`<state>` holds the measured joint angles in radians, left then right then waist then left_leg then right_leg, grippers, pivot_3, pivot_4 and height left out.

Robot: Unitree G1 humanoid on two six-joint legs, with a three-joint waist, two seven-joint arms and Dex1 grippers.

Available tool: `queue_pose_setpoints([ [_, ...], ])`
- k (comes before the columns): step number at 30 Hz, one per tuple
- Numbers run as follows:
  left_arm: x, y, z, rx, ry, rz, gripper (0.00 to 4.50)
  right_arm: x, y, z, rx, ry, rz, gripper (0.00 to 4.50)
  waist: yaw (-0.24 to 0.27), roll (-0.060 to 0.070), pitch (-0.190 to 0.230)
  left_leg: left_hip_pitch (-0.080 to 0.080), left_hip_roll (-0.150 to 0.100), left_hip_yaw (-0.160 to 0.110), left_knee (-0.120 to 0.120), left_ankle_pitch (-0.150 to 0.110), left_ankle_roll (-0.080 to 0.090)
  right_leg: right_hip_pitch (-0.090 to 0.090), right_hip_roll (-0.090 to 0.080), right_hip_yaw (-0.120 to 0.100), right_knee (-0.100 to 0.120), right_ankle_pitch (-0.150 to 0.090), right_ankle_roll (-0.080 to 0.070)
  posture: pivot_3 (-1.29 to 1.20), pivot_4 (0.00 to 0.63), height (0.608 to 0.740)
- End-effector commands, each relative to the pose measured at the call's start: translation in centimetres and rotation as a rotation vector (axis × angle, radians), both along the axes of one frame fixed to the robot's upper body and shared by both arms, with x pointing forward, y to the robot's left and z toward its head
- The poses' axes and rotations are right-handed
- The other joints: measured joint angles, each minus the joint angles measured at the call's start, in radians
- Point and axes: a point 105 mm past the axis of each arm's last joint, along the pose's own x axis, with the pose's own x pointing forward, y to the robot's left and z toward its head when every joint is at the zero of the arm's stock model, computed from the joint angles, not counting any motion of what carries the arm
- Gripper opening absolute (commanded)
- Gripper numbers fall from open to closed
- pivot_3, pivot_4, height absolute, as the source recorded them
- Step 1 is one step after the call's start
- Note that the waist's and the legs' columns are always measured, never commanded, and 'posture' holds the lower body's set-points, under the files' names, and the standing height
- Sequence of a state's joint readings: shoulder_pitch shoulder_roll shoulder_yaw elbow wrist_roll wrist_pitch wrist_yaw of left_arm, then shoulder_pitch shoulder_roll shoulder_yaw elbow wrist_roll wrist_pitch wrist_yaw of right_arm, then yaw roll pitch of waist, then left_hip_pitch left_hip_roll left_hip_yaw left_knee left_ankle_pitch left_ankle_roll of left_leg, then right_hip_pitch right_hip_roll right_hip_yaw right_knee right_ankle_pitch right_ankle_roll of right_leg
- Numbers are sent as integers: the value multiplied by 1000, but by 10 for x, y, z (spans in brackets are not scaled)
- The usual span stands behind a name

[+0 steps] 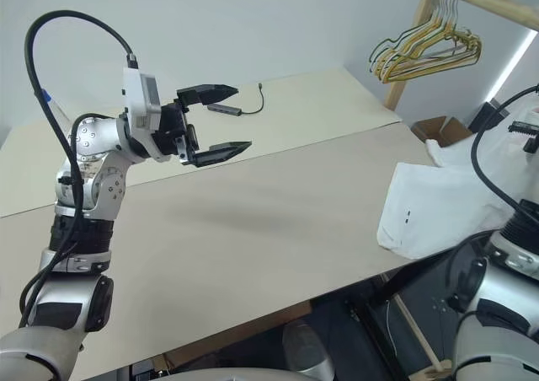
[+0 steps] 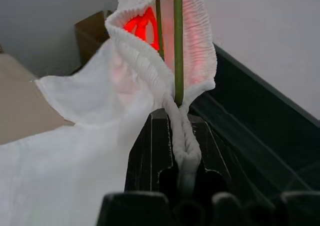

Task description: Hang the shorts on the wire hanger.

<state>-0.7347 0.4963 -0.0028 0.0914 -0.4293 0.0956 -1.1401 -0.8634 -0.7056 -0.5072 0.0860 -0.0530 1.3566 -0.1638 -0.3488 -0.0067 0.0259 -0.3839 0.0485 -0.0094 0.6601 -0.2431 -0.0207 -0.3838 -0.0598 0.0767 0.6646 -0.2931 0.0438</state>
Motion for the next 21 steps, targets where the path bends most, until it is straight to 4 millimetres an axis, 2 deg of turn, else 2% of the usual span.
queue_pose_setpoints([
  [1,-5,-1,8,-13,-39,0,4500,3,-13,15,-10,-97,-131,87,-4,1,0,0,0,0,0,0,0,0,0,0,0,0,0,-302,0,740],
  [4,-8,-1,9,-19,-47,-4,4500,5,-23,10,26,-88,-219,87,-8,4,1,0,0,1,0,0,0,0,0,1,0,0,0,-284,0,740],
  [11,-12,5,11,-35,-49,12,4500,5,-42,15,80,-144,-266,87,4,6,2,1,-1,3,-1,0,0,0,0,4,0,0,1,-258,0,740],
  [16,-14,8,12,-44,-49,16,4500,11,-45,8,181,-157,-269,87,5,7,2,4,-1,6,-2,0,0,2,0,8,0,-1,1,-244,0,740],
  [21,-13,9,10,-37,-49,25,4500,14,-42,-4,233,-116,-275,87,7,6,3,16,-3,7,-11,0,0,17,0,13,-8,-3,5,-238,0,740],
])
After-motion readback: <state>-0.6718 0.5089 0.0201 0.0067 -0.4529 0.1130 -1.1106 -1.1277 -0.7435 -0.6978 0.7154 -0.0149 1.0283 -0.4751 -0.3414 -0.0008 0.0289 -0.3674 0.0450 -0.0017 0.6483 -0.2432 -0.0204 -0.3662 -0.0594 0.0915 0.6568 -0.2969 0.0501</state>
